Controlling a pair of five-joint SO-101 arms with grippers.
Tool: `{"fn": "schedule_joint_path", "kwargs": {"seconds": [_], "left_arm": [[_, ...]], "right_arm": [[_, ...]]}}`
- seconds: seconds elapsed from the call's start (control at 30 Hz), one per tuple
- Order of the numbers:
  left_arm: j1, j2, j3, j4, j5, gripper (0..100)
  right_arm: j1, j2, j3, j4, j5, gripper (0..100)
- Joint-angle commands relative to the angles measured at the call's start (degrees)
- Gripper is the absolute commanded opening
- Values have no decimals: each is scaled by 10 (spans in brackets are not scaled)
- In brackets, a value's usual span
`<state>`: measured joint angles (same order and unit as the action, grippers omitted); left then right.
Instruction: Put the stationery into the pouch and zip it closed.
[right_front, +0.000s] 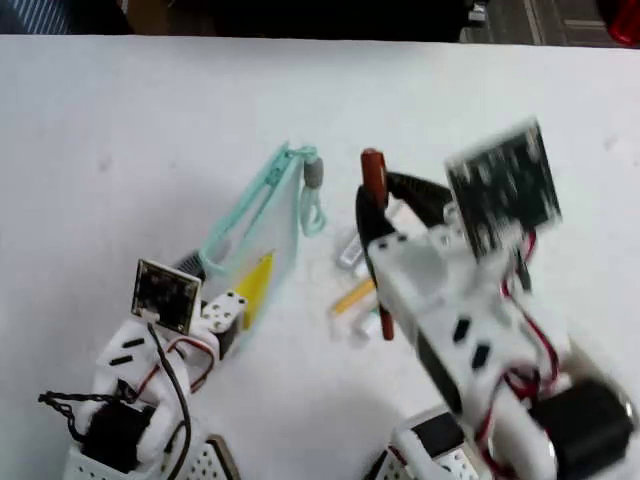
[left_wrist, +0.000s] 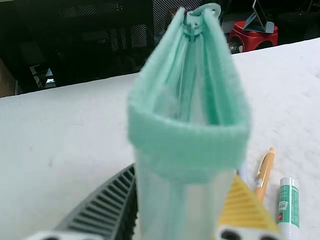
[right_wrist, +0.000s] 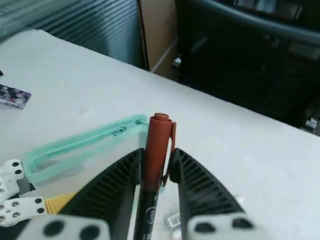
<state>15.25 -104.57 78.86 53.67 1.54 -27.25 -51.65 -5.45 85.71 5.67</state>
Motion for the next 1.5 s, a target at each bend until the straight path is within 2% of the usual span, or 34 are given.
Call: {"fn": "schedule_joint_path", "kwargs": {"seconds": [0.0, 0.13, 0.23, 0.37, 0.47, 0.73, 0.87, 1.17, 1.47], "left_arm": [[-4, -3, -4, 4, 9, 217], [-3, -3, -3, 4, 9, 217], [-3, -3, -3, 4, 9, 217], [0, -3, -2, 4, 8, 218], [0, -3, -1, 2, 8, 218], [0, -3, -1, 2, 8, 218], [0, -3, -1, 2, 8, 218], [0, -3, -1, 1, 8, 218], [-3, -3, -1, 2, 8, 218]], "right_arm": [[-10, -98, 129, -108, 8, 16], [-9, -201, 311, -323, 8, 16], [-13, -234, 389, -481, 6, 16], [-13, -217, 382, -559, 7, 16], [-21, -180, 337, -571, 4, 16], [-160, -18, 185, -567, 6, 16], [-203, 55, 146, -532, 7, 16], [-205, 115, 137, -522, 7, 17], [-205, 111, 136, -450, 8, 17]]}}
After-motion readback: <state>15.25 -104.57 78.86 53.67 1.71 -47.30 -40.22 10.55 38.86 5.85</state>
